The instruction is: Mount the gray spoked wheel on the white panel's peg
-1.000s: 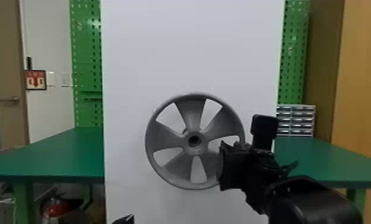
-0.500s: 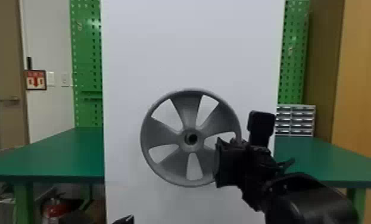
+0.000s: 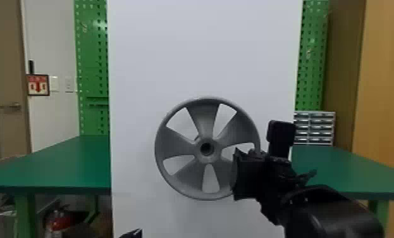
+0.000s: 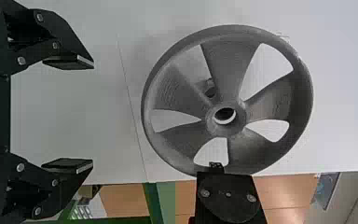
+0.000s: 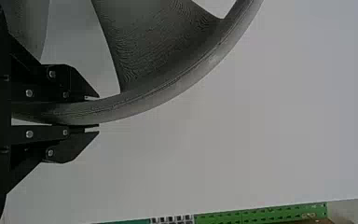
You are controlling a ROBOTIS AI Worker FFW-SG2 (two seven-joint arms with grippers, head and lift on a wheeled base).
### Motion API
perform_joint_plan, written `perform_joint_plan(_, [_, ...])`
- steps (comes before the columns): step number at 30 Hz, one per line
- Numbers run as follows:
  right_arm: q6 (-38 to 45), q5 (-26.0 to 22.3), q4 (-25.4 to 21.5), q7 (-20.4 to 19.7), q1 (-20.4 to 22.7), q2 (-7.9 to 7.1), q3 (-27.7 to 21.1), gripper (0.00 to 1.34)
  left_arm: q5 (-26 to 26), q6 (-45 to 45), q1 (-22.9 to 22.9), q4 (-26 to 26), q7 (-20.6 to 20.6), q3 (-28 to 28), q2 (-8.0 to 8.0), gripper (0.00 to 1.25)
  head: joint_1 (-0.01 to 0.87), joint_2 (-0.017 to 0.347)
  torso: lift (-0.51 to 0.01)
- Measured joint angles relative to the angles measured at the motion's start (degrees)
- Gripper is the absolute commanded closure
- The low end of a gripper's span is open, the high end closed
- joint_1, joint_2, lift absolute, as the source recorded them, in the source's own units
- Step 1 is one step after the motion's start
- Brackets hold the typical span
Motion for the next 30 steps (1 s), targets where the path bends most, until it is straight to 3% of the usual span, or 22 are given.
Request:
perform_joint_plan(10, [-1.8,-0.2,1.9,2.9,-0.5,0.00,-0.6,1.11,0.0,0.0,0.0,0.0,0.0,0.0,0.00,0.50,0.123,-0.008,-0.401])
perform_joint_plan(30, [-3.3,-1.4,4.5,4.4,-1.4,0.26,-1.3,1.11,0.0,0.0,-0.1,0.0,0.0,0.0,0.00,0.50,0.123,-0.008,-0.401])
